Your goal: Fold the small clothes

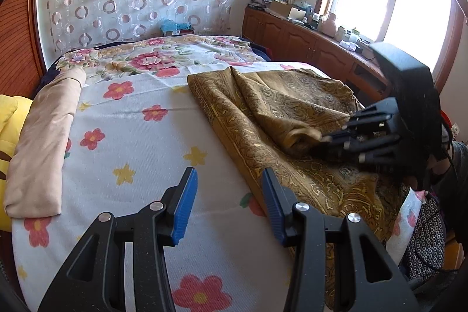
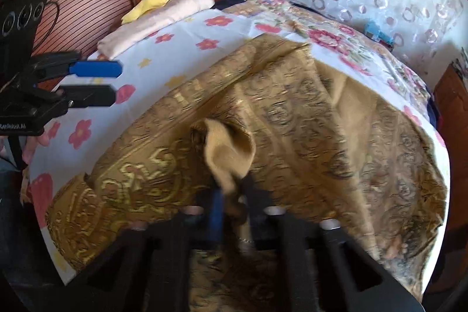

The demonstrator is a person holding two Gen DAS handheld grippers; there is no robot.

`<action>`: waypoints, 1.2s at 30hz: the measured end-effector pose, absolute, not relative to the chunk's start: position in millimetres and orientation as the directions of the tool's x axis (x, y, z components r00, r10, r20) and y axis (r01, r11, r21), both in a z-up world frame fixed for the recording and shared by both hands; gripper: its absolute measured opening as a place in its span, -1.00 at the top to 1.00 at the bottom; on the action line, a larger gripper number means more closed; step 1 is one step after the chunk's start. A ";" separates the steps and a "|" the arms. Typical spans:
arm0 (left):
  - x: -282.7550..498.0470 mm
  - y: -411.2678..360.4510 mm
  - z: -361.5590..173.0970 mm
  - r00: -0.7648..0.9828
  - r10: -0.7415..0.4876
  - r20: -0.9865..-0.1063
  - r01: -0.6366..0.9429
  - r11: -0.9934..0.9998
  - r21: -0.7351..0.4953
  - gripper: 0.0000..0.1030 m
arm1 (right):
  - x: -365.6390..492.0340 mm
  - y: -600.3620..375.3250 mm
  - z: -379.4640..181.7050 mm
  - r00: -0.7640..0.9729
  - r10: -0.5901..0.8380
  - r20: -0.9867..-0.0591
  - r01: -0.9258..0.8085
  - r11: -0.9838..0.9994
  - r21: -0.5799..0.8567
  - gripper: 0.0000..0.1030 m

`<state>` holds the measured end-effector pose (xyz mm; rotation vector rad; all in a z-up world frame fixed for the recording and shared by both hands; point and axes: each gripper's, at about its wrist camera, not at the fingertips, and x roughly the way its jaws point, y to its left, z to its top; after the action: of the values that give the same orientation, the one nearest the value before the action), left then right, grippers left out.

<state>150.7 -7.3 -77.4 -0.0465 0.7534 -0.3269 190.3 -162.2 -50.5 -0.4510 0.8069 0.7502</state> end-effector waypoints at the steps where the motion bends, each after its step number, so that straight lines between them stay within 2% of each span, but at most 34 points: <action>1: 152.7 -7.3 -77.2 0.681 -0.309 -0.664 0.278 0.948 -0.156 0.10 | 194.5 -169.1 -43.5 0.486 0.426 -0.763 -0.732 0.675 -0.089 0.89; 6: 167.1 -7.5 -74.5 0.678 -0.310 -0.667 0.284 0.947 -0.151 0.09 | 223.1 -218.2 4.7 0.604 0.427 -0.673 -0.638 0.765 -0.087 0.90; 9: 175.8 -10.3 -73.0 0.679 -0.307 -0.667 0.286 0.947 -0.144 0.09 | 252.7 -248.3 21.1 0.671 0.366 -0.645 -0.559 0.821 -0.115 0.90; 15: 197.2 -20.8 -71.4 0.673 -0.308 -0.672 0.296 0.945 -0.136 0.09 | 334.0 -283.5 2.1 0.666 0.245 -0.705 -0.424 0.901 -0.088 0.89; 18: 209.5 -25.9 -70.9 0.666 -0.308 -0.680 0.306 0.943 -0.127 0.09 | 352.9 -280.9 -2.9 0.683 0.185 -0.706 -0.377 0.918 -0.124 0.67; 22: 232.9 -28.6 -71.6 0.651 -0.299 -0.698 0.306 0.944 -0.119 0.09 | 344.7 -274.8 3.5 0.706 0.188 -0.683 -0.342 0.935 -0.096 0.23; 28: 263.6 -32.0 -72.7 0.649 -0.271 -0.711 0.308 0.948 -0.081 0.09 | 319.0 -260.5 -9.6 0.672 0.287 -0.683 -0.428 0.903 -0.042 0.21; 33: 279.7 -32.3 -76.1 0.634 -0.276 -0.722 0.305 0.948 -0.093 0.09 | 339.0 -257.4 -35.8 0.616 0.224 -0.755 -0.425 0.902 -0.080 0.20; 36: 285.1 -32.8 -80.1 0.625 -0.270 -0.732 0.303 0.949 -0.091 0.09 | 345.8 -257.1 -39.6 0.593 0.247 -0.767 -0.435 0.899 -0.047 0.20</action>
<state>285.1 -32.8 -80.1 0.0424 0.8333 -0.3291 345.8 -257.1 -39.6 -0.2395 0.8489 0.4003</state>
